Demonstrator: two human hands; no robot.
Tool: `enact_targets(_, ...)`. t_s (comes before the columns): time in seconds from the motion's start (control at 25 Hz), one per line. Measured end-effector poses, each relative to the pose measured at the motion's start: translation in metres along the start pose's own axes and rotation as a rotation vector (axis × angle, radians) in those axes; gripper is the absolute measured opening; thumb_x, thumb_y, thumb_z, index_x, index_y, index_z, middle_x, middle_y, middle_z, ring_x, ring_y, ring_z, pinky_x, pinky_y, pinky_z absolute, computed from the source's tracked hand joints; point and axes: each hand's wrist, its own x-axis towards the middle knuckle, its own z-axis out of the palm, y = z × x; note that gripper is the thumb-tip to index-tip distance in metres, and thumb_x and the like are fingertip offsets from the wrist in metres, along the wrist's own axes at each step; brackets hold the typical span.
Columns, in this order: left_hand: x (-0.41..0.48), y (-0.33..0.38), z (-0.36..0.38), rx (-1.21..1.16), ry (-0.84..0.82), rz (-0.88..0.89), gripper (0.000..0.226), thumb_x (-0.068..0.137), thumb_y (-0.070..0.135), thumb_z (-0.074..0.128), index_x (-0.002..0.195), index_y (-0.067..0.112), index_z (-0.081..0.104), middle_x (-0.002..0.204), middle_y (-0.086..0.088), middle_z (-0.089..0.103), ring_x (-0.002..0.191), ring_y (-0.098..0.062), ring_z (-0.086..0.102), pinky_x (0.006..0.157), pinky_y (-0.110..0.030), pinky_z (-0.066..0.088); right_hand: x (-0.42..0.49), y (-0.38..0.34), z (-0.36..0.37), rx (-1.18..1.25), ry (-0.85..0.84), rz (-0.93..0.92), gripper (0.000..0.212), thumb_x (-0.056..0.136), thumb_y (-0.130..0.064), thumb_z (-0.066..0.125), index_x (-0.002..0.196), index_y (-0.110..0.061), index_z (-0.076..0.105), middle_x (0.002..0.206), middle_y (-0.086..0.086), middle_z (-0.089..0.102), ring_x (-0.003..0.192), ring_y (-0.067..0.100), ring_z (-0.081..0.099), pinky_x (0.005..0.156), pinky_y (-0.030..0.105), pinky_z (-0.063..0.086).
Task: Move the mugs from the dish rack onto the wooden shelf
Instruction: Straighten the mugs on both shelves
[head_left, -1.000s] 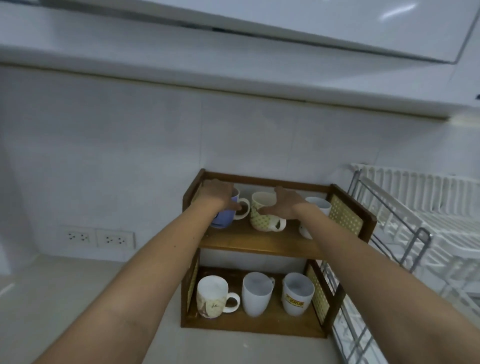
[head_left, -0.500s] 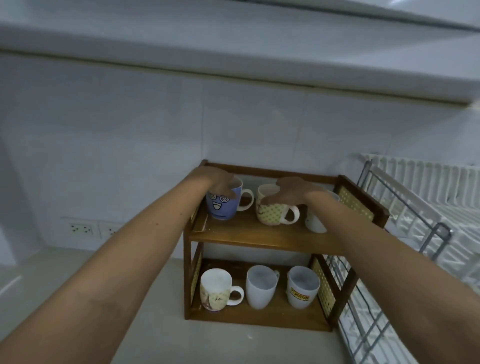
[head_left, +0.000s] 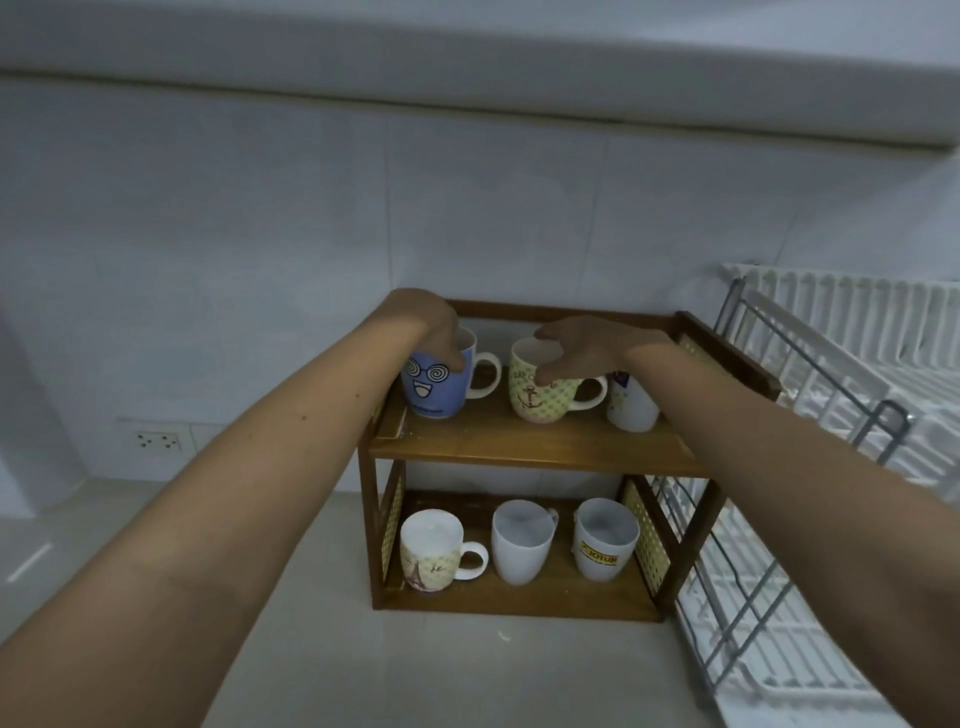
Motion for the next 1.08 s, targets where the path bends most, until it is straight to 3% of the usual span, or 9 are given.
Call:
enact_targets(0.2, -0.007, 0.004, 0.005, -0.06, -0.033, 0.024, 0.073, 0.092, 0.051, 0.048, 0.152, 0.016, 0.025, 0.155, -0.01, 0.032, 0.137, -0.031, 0.037, 0.105, -0.038, 0.035, -0.011, -0.002, -0.004, -0.012, -0.056, -0.019, 0.089, 0.08, -0.057, 0.061, 0.15, -0.024, 0.018, 0.157, 0.002, 0.024, 0.139, 0.024, 0.029, 0.109, 0.037, 0.029)
enact_targets(0.32, -0.011, 0.011, 0.011, -0.155, 0.043, 0.109, 0.081, 0.092, 0.06, 0.04, 0.153, 0.014, 0.013, 0.161, -0.012, 0.013, 0.145, -0.036, 0.02, 0.115, -0.049, 0.025, -0.023, 0.017, -0.037, 0.014, 0.054, 0.086, 0.074, 0.087, -0.056, 0.051, 0.147, -0.021, 0.027, 0.154, 0.005, 0.03, 0.136, 0.028, 0.034, 0.11, 0.042, 0.03)
enact_targets(0.4, -0.01, 0.025, 0.01, -0.251, 0.182, 0.169, 0.086, 0.089, 0.067, 0.038, 0.154, 0.017, 0.011, 0.16, -0.012, 0.019, 0.145, -0.034, 0.021, 0.116, -0.05, 0.021, -0.033, 0.036, -0.053, -0.097, 0.046, 0.217, 0.056, 0.091, -0.053, 0.048, 0.129, -0.012, 0.049, 0.133, 0.01, 0.053, 0.114, 0.028, 0.053, 0.097, 0.041, 0.044)
enact_targets(0.44, -0.009, 0.036, 0.007, -0.267, 0.242, 0.216, 0.085, 0.089, 0.068, 0.036, 0.153, 0.017, 0.013, 0.159, -0.01, 0.023, 0.144, -0.031, 0.024, 0.115, -0.049, 0.022, -0.039, 0.041, -0.053, -0.155, -0.022, 0.288, 0.052, 0.089, -0.056, 0.048, 0.115, -0.012, 0.055, 0.113, 0.007, 0.062, 0.095, 0.024, 0.059, 0.082, 0.036, 0.05)
enact_targets(0.48, -0.006, 0.047, 0.006, -0.267, 0.279, 0.252, 0.084, 0.089, 0.069, 0.035, 0.153, 0.017, 0.015, 0.158, -0.009, 0.026, 0.143, -0.03, 0.027, 0.115, -0.048, 0.022, -0.045, 0.043, -0.049, -0.169, -0.081, 0.343, 0.052, 0.086, -0.061, 0.049, 0.106, -0.013, 0.056, 0.094, 0.003, 0.062, 0.079, 0.019, 0.058, 0.066, 0.03, 0.051)
enact_targets(0.56, 0.0, 0.067, 0.003, -0.259, 0.256, 0.242, 0.088, 0.087, 0.072, 0.03, 0.153, 0.016, 0.014, 0.158, -0.009, 0.026, 0.143, -0.029, 0.028, 0.116, -0.049, 0.018, -0.049, 0.045, -0.036, -0.101, -0.076, 0.374, 0.057, 0.083, -0.062, 0.054, 0.104, -0.01, 0.057, 0.083, 0.003, 0.057, 0.069, 0.017, 0.057, 0.052, 0.025, 0.046)
enact_targets(0.68, 0.008, 0.085, 0.009, -0.232, 0.114, 0.137, 0.092, 0.087, 0.073, 0.023, 0.155, 0.014, 0.005, 0.16, -0.01, 0.021, 0.144, -0.03, 0.026, 0.116, -0.055, 0.011, -0.051, 0.05, -0.028, -0.089, -0.012, 0.317, 0.059, 0.086, -0.053, 0.056, 0.12, -0.005, 0.056, 0.11, 0.012, 0.06, 0.09, 0.025, 0.061, 0.071, 0.032, 0.057)
enact_targets(0.8, 0.013, 0.092, 0.017, -0.217, 0.137, 0.149, 0.09, 0.088, 0.072, 0.023, 0.154, 0.012, 0.009, 0.158, -0.01, 0.026, 0.142, -0.031, 0.031, 0.117, -0.057, 0.01, -0.057, 0.057, -0.031, -0.102, -0.032, 0.258, 0.061, 0.09, -0.04, 0.056, 0.14, -0.01, 0.04, 0.143, 0.012, 0.043, 0.118, 0.029, 0.051, 0.092, 0.039, 0.052)
enact_targets(1.08, 0.019, 0.094, 0.013, -0.19, 0.095, 0.117, 0.093, 0.087, 0.073, 0.025, 0.153, 0.009, 0.015, 0.155, -0.011, 0.033, 0.14, -0.03, 0.034, 0.116, -0.056, 0.012, -0.062, 0.067, -0.027, -0.133, -0.006, 0.188, 0.066, 0.088, -0.039, 0.058, 0.146, -0.021, 0.032, 0.153, 0.006, 0.032, 0.134, 0.028, 0.036, 0.106, 0.041, 0.036)
